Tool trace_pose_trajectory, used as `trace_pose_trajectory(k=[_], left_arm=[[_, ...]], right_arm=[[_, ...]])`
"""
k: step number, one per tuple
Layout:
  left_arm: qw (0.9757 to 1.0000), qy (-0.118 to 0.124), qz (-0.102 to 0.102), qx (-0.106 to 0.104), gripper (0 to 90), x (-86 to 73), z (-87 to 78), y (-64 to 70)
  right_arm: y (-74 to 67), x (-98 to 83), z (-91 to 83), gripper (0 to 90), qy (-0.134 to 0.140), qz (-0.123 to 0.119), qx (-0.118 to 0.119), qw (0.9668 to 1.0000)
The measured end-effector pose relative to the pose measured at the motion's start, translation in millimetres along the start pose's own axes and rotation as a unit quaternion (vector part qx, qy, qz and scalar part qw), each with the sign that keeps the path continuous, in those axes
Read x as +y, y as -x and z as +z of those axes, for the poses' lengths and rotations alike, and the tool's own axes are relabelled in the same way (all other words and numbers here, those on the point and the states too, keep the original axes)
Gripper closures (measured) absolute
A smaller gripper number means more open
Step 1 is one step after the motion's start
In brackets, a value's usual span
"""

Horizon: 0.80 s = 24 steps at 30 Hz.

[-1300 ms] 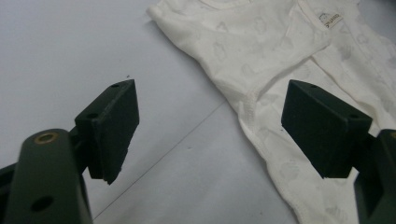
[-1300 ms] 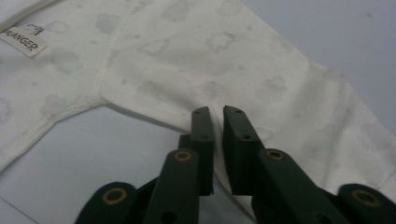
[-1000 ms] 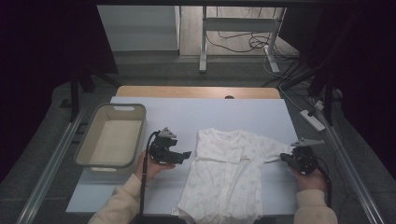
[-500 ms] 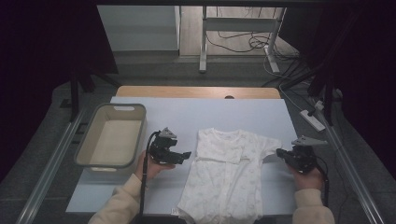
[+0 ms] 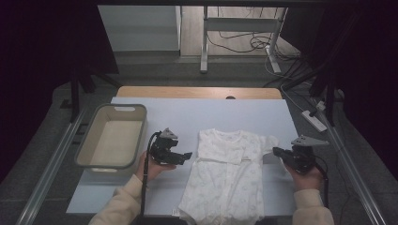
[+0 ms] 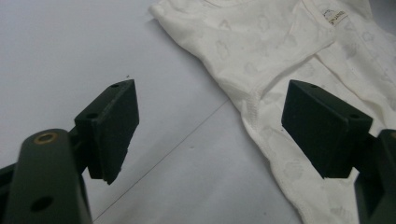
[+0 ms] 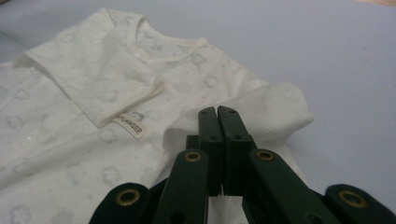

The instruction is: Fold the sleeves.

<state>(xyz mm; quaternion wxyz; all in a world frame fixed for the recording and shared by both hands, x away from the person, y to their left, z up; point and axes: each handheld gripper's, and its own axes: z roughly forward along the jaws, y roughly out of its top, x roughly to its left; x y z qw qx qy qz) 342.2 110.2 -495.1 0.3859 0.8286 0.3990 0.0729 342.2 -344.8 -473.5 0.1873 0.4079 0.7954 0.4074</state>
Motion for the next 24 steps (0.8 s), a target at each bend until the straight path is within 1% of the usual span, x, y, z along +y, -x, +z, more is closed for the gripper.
trace_pose_trajectory(k=[5,10,14,19,24], left_arm=[[1.0000,-0.002,0.002,0.001,19.6,-0.1,0.0,-0.1],[1.0000,-0.003,0.002,0.001,19.6,0.0,0.1,0.2],[1.0000,-0.005,0.003,0.002,19.5,-0.1,0.5,-0.2],[1.0000,-0.006,0.002,0.002,19.5,-0.2,0.6,-0.2],[1.0000,-0.008,0.005,0.004,19.2,-0.2,1.0,0.2]], right_arm=[[-10.4,4.4,4.4,88.4,-0.004,-0.023,0.015,0.9996],[-20.5,6.2,12.6,88.4,-0.011,-0.037,0.030,0.9988],[-26.9,7.1,18.1,88.4,-0.016,-0.045,0.040,0.9981],[-32.7,8.1,22.5,88.3,-0.019,-0.049,0.052,0.9972],[-39.6,8.9,28.6,88.2,-0.027,-0.062,0.066,0.9956]])
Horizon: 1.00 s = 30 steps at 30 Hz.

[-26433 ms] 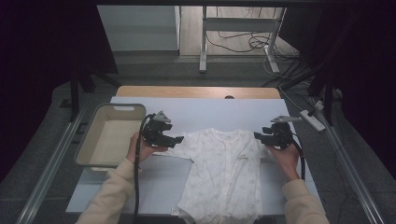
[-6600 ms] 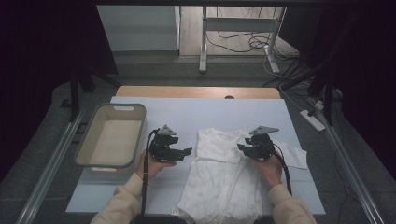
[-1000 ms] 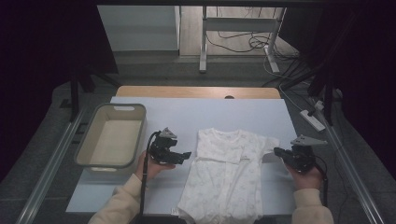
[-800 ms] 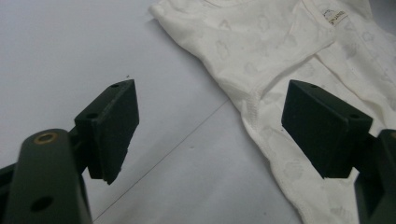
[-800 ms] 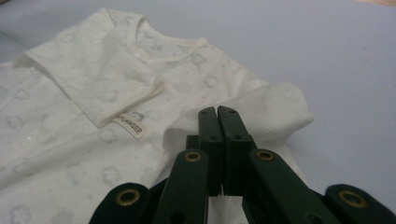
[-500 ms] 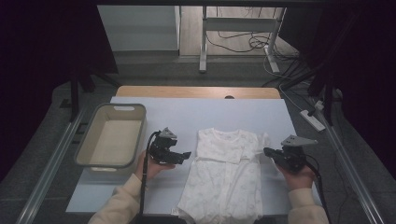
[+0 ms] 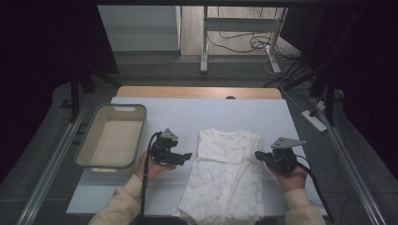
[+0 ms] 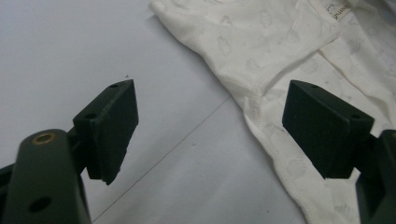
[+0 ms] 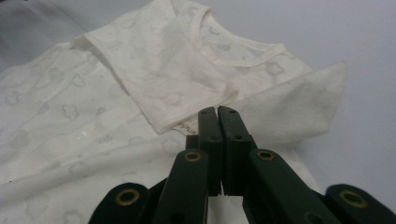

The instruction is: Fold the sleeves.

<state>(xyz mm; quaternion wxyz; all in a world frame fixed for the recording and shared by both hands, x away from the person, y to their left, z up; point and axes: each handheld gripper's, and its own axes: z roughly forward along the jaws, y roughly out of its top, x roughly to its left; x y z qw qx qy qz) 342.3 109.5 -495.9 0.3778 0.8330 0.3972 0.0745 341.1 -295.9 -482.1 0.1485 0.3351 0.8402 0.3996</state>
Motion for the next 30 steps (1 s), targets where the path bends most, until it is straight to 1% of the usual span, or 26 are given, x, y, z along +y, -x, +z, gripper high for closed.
trace_pose_trajectory(k=[3,8,11,15,21,25,26,27,29,30], left_arm=[[1.0000,0.000,0.000,0.001,19.0,-0.1,-0.1,-0.3],[1.0000,0.000,0.000,0.001,19.0,-0.1,-0.1,-0.2],[1.0000,-0.001,0.000,0.001,19.0,-0.2,0.3,0.0],[1.0000,-0.001,0.001,0.001,18.9,-0.3,0.7,-0.1],[1.0000,-0.002,0.002,0.002,18.8,-0.4,0.8,-0.1],[1.0000,-0.002,0.002,0.001,18.8,-0.6,1.3,-0.1],[1.0000,-0.003,0.002,0.001,18.8,-0.7,1.4,0.0],[1.0000,-0.003,0.001,0.001,18.8,-0.7,1.4,0.1],[1.0000,-0.002,0.002,0.002,18.8,-0.7,1.0,0.0],[1.0000,-0.002,0.002,0.003,18.8,-0.7,0.7,-0.1]], right_arm=[[-4.0,1.5,4.6,88.2,-0.009,-0.011,0.003,0.9999],[-10.5,3.4,11.1,88.2,-0.018,-0.022,0.015,0.9995],[-13.0,4.0,13.1,88.2,-0.017,-0.025,0.024,0.9992],[-15.4,4.8,15.2,88.2,-0.017,-0.025,0.031,0.9991],[-19.6,5.1,20.6,87.7,-0.030,-0.035,0.039,0.9981],[-20.3,4.2,23.0,86.1,-0.034,-0.035,0.044,0.9979],[-20.2,4.1,23.3,84.0,-0.035,-0.034,0.044,0.9978],[-20.0,4.2,23.2,79.3,-0.036,-0.034,0.043,0.9978],[-18.3,4.9,20.6,66.1,-0.032,-0.031,0.031,0.9985],[-16.6,5.3,18.3,59.7,-0.027,-0.025,0.021,0.9991]])
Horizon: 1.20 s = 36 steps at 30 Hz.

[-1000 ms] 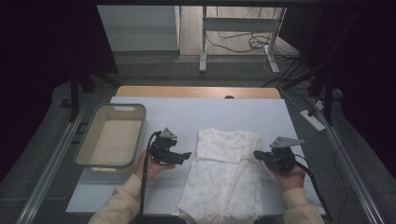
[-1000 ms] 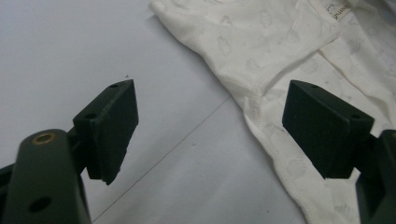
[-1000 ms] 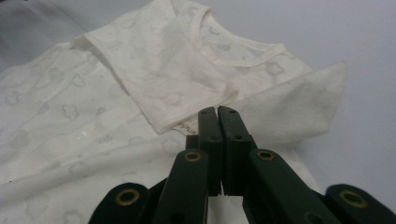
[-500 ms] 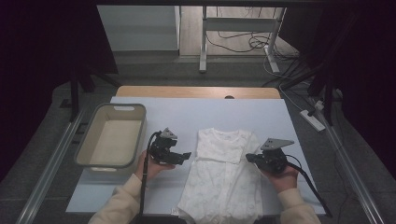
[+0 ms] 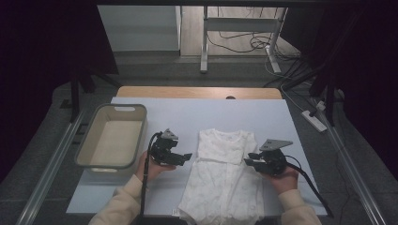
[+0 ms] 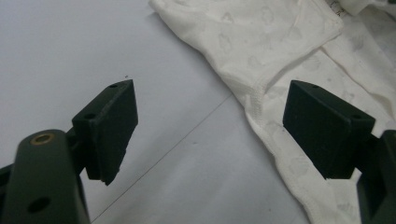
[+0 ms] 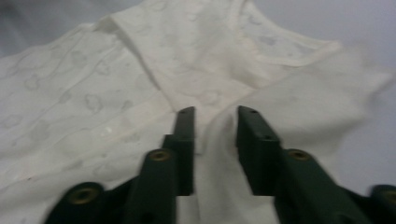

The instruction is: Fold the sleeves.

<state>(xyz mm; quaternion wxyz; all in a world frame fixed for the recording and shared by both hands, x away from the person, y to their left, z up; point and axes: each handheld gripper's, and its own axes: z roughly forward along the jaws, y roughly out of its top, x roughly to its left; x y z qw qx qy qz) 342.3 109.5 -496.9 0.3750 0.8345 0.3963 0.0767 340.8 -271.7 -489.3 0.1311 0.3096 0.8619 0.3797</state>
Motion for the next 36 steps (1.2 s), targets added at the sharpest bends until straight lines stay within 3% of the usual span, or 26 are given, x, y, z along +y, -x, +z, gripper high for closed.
trace_pose_trajectory(k=[3,7,10,15,19,30,33,36], left_arm=[[1.0000,0.000,0.000,0.000,18.7,-0.1,-0.9,-0.6],[1.0000,0.000,0.001,0.000,18.8,-0.1,-1.1,-0.5],[1.0000,0.000,0.002,0.000,18.7,0.0,-0.8,-0.1],[1.0000,0.000,0.001,0.001,18.7,-0.1,-0.8,-0.3],[1.0000,0.000,0.001,0.001,18.7,-0.1,-0.9,-0.3],[1.0000,0.000,0.000,0.001,18.7,-0.1,-1.0,-0.6],[1.0000,-0.001,0.001,0.001,18.7,0.0,-0.8,-0.3],[1.0000,0.000,0.001,0.002,18.7,-0.1,-1.0,0.1]], right_arm=[[8.9,-2.6,-10.9,49.3,0.018,0.031,-0.026,0.9990],[23.1,-13.2,-24.5,45.0,0.023,0.063,-0.075,0.9950],[34.4,-22.9,-27.7,43.8,0.009,0.094,-0.086,0.9918],[43.4,-31.1,-23.3,42.5,-0.022,0.114,-0.094,0.9888],[43.2,-33.3,-17.6,42.5,-0.054,0.106,-0.100,0.9879],[42.3,-35.8,-11.2,48.3,-0.083,0.099,-0.103,0.9862],[42.5,-35.5,-11.4,53.8,-0.084,0.097,-0.104,0.9862],[42.3,-35.2,-12.3,68.6,-0.085,0.095,-0.094,0.9873]])
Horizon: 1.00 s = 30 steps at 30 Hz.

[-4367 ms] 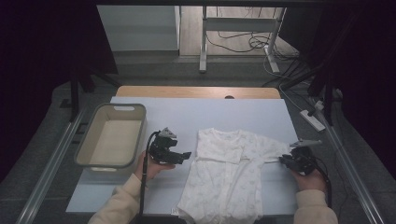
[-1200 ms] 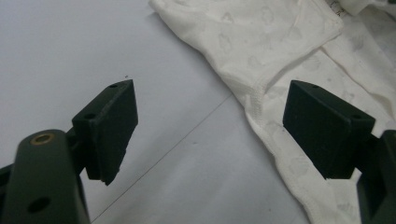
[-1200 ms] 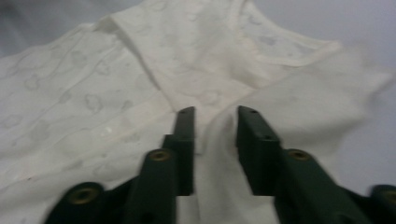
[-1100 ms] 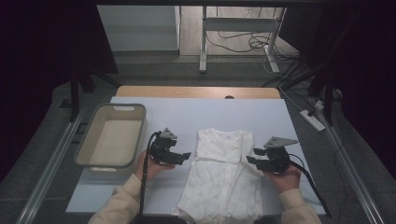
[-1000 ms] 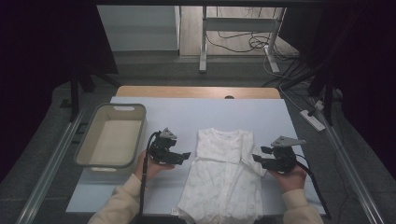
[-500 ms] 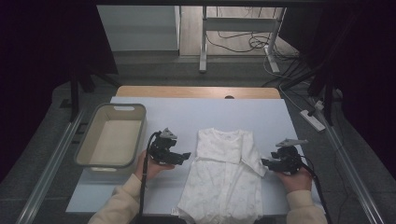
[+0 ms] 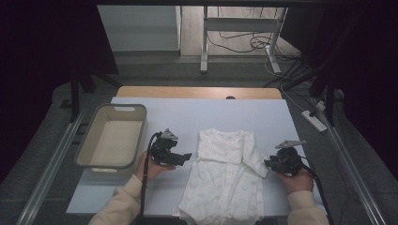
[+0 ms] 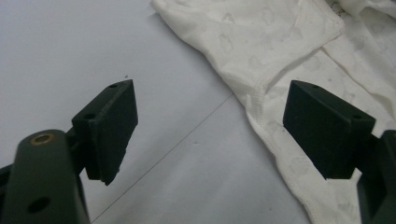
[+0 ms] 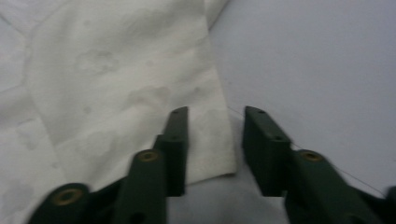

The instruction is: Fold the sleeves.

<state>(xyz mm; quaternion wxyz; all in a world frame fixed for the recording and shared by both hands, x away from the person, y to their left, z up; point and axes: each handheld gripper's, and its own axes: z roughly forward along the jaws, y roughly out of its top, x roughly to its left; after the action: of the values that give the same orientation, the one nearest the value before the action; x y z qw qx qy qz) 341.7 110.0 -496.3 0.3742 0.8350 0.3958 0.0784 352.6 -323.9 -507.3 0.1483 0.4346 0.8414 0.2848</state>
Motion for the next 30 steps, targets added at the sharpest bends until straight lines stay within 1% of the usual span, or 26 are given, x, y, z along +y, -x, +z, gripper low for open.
trace_pose_trajectory(k=[2,3,5,7,9,12,13,15,20,23,26,30], left_arm=[[1.0000,0.001,0.000,0.000,18.7,0.0,-0.3,0.4],[1.0000,0.001,0.000,0.000,18.7,0.1,-0.3,0.3],[1.0000,0.001,0.000,0.000,18.7,0.1,-0.3,0.2],[1.0000,0.001,0.000,0.000,18.7,0.2,-0.3,-0.1],[1.0000,0.001,0.000,0.000,18.7,0.2,-0.3,-0.3],[1.0000,0.001,-0.001,0.000,18.7,0.3,-0.7,-0.6],[1.0000,0.002,-0.001,0.000,18.6,0.4,-0.7,-0.5],[1.0000,0.001,0.000,0.000,18.7,0.6,-0.6,-0.3],[1.0000,0.002,0.000,0.000,18.7,1.0,0.4,0.4],[1.0000,0.002,0.001,0.000,18.6,1.2,0.6,-0.1],[1.0000,0.002,0.001,0.000,18.6,1.4,0.1,-0.8],[1.0000,0.001,0.001,0.001,18.6,1.5,-0.3,-1.0]], right_arm=[[-0.6,0.6,-0.3,78.7,-0.003,-0.003,0.010,0.9999],[-1.2,0.9,-0.2,81.7,-0.005,-0.006,0.014,0.9999],[-2.5,1.8,-0.3,84.1,-0.008,-0.008,0.017,0.9998],[-2.2,2.6,-0.8,84.9,-0.006,-0.009,0.020,0.9997],[-1.1,3.4,-3.1,85.1,0.007,0.000,0.031,0.9995],[0.4,5.5,-9.7,85.2,0.035,0.015,0.049,0.9980],[0.6,5.8,-11.4,85.1,0.048,0.020,0.059,0.9969],[1.1,6.5,-14.8,85.1,0.073,0.024,0.089,0.9931],[-1.9,11.3,-16.6,85.2,0.104,0.035,0.117,0.9870],[-6.1,15.2,-16.6,85.2,0.114,0.028,0.126,0.9851],[-9.4,17.0,-15.0,85.2,0.115,0.018,0.126,0.9852],[-10.8,17.6,-14.0,85.2,0.117,0.018,0.129,0.9845]])
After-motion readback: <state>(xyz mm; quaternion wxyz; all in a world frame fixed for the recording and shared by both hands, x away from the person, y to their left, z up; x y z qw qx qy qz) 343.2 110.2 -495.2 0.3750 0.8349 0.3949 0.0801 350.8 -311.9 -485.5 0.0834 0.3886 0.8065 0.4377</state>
